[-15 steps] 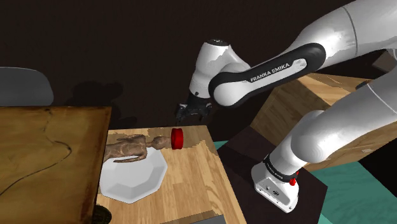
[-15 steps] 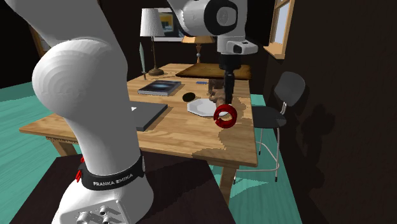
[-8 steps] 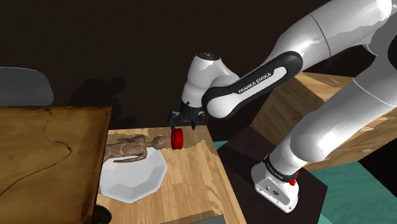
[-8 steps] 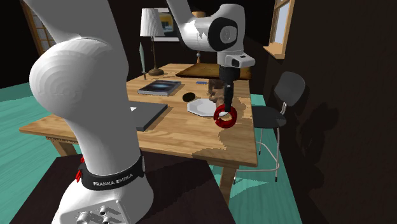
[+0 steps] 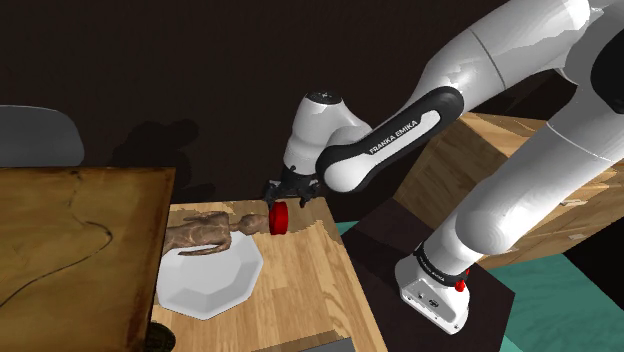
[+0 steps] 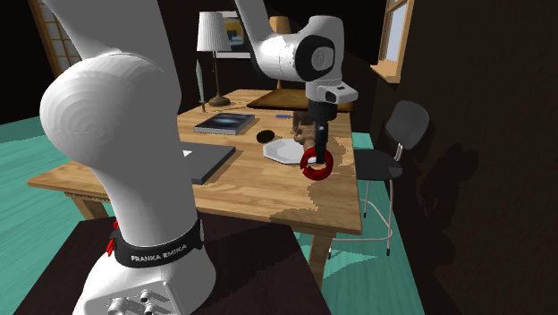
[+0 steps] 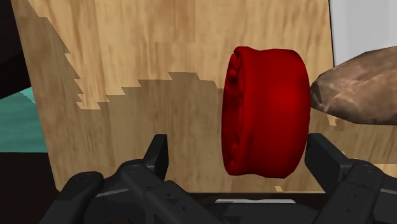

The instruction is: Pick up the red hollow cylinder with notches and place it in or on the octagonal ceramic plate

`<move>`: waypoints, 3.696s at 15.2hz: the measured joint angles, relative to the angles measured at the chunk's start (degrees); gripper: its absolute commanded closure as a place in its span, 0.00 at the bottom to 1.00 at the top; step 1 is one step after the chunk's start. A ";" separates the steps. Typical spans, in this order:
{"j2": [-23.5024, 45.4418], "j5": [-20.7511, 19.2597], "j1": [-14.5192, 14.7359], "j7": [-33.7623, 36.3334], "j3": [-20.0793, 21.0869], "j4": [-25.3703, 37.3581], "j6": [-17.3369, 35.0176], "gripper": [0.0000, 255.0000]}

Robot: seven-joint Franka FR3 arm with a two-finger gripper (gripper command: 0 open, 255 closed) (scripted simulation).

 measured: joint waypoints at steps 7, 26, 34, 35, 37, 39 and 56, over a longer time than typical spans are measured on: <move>-0.01 -0.02 -0.01 0.00 -0.01 0.06 0.02 1.00; -10.12 6.70 1.79 -4.98 -1.75 2.87 -12.10 1.00; -8.06 4.85 2.66 1.08 1.56 9.20 -16.41 1.00; -6.26 3.57 2.71 3.27 2.74 11.51 -17.08 1.00; -4.03 1.80 3.26 7.13 4.62 14.62 -18.11 1.00; -0.80 -0.82 3.87 11.51 6.58 18.33 -18.90 1.00; 17.19 -16.95 10.48 29.59 8.49 31.16 -18.47 1.00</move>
